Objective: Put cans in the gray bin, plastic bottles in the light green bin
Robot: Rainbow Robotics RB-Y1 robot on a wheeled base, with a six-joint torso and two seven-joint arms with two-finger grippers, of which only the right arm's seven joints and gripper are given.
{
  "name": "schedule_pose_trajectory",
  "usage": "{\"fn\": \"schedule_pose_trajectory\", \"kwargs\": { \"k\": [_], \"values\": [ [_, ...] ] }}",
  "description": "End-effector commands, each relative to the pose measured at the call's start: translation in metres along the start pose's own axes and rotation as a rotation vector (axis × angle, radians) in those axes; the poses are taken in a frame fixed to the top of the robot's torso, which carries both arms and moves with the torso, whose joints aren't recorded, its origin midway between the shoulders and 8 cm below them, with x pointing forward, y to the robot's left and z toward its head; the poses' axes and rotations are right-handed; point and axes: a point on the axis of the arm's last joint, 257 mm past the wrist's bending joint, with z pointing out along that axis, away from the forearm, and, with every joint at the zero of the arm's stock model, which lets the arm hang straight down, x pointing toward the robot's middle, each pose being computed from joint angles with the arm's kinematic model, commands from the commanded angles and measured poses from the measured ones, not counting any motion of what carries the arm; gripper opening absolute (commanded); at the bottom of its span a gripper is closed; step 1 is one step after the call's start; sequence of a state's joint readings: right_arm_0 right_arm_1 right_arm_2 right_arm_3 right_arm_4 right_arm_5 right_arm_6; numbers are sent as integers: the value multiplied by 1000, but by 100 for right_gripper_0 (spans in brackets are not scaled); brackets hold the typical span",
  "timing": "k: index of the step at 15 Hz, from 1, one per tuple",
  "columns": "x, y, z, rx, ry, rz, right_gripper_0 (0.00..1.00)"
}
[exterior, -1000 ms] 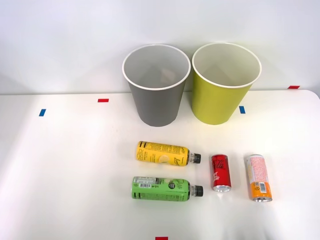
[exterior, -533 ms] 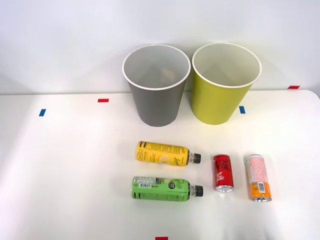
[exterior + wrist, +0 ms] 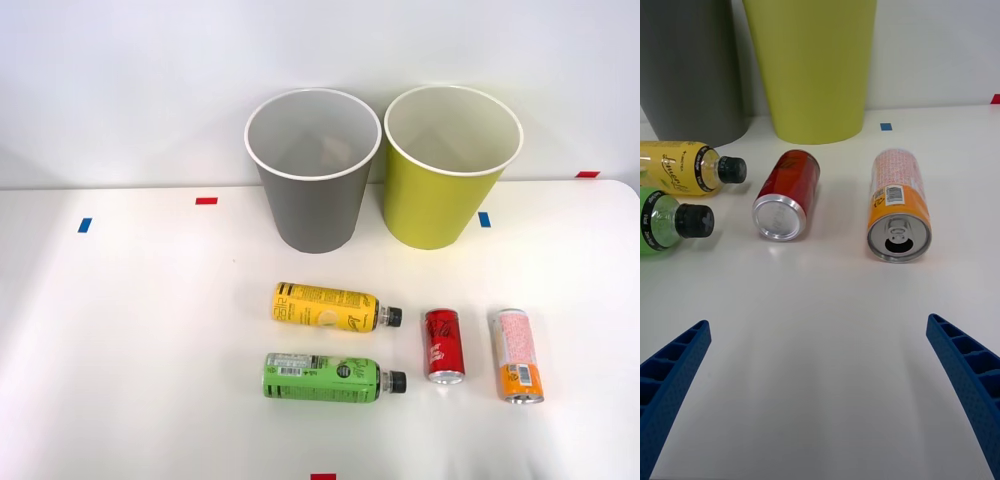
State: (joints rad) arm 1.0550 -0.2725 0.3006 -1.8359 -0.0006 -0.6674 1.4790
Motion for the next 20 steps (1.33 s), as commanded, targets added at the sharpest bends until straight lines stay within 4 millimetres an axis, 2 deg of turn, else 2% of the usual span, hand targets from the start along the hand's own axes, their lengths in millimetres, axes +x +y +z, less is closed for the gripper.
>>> {"fn": "schedule_pose_trajectory", "kwargs": {
  "k": [1,4,7,10,13,15,16,20],
  "values": [
    [9,5,2,4,19,-3,100],
    [-9,5,21,11,47,11,100],
    [-34,-5,39,37,122,24,100],
    [-54,-16,45,68,225,48,100],
    [-85,-24,48,91,347,113,100],
    [-52,-41,35,139,543,118,100],
    [-46,-46,36,148,583,140,100],
    [-62,-53,63,121,605,221,100]
  ]
}}
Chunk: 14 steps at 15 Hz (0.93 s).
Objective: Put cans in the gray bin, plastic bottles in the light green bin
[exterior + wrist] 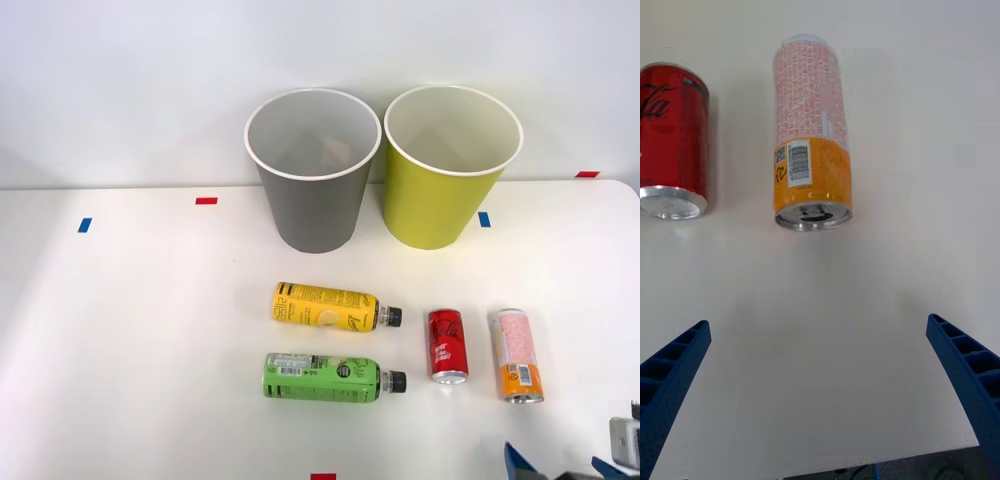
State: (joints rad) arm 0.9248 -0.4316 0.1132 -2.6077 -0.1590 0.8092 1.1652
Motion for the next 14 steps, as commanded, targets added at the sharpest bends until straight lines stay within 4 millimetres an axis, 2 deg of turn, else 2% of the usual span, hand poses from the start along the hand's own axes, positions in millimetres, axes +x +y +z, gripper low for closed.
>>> {"fn": "schedule_pose_trajectory", "kwargs": {
  "k": [1,5,8,12,14],
  "values": [
    [-29,-3,7,-19,4,13,100],
    [-52,4,14,-42,41,36,100],
    [-60,7,19,-23,91,35,100],
    [-102,44,21,-118,35,27,100],
    [-110,43,35,-121,43,34,100]
  ]
}}
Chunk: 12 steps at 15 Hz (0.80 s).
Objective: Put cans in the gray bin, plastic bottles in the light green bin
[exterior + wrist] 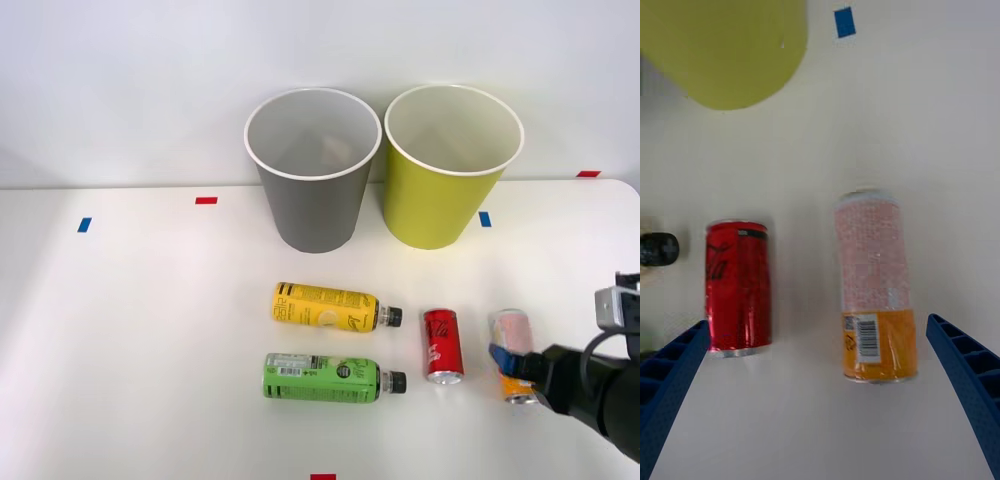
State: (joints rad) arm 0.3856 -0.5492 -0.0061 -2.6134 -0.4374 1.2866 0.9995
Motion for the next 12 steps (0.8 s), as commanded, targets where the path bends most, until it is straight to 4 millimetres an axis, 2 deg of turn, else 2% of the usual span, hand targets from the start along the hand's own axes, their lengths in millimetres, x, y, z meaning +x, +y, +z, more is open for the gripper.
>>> {"fn": "schedule_pose_trajectory", "kwargs": {
  "k": [1,5,8,12],
  "values": [
    [-9,-7,15,14,23,3,100],
    [-9,-20,18,90,110,1,100],
    [-12,-20,34,89,135,33,100],
    [-19,-32,51,124,152,63,100]
  ]
}}
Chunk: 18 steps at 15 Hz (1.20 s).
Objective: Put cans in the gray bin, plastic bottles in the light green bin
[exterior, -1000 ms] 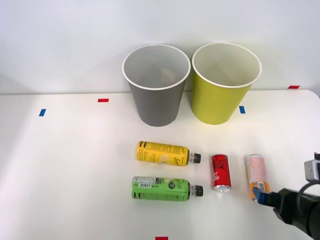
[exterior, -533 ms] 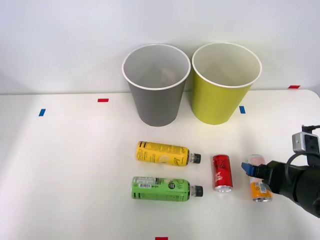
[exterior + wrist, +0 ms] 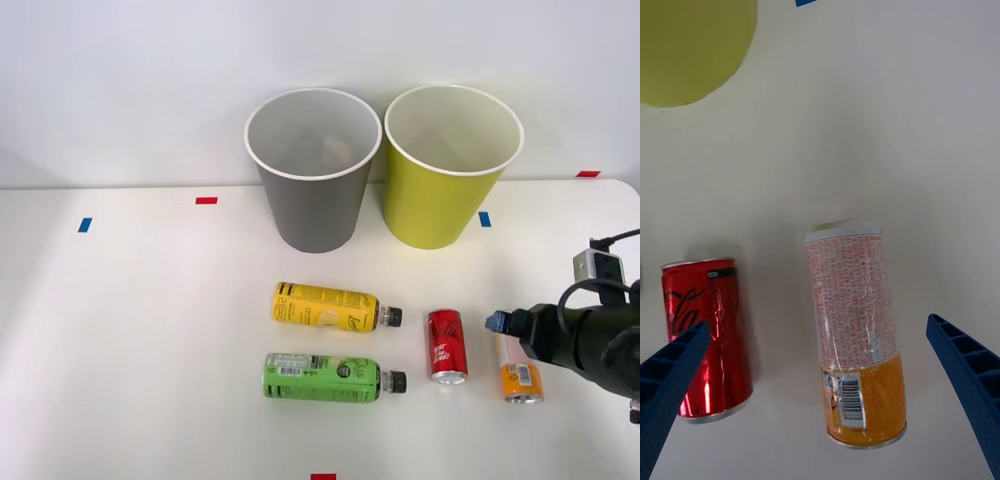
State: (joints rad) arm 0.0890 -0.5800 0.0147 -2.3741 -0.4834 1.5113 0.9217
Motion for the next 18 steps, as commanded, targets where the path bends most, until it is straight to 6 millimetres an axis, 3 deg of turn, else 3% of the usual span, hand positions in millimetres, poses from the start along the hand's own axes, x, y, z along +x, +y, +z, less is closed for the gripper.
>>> {"fn": "schedule_pose_trajectory", "kwargs": {
  "k": [1,18],
  "values": [
    [-4,-7,9,30,7,3,100],
    [3,-12,44,118,92,-28,100]
  ]
}}
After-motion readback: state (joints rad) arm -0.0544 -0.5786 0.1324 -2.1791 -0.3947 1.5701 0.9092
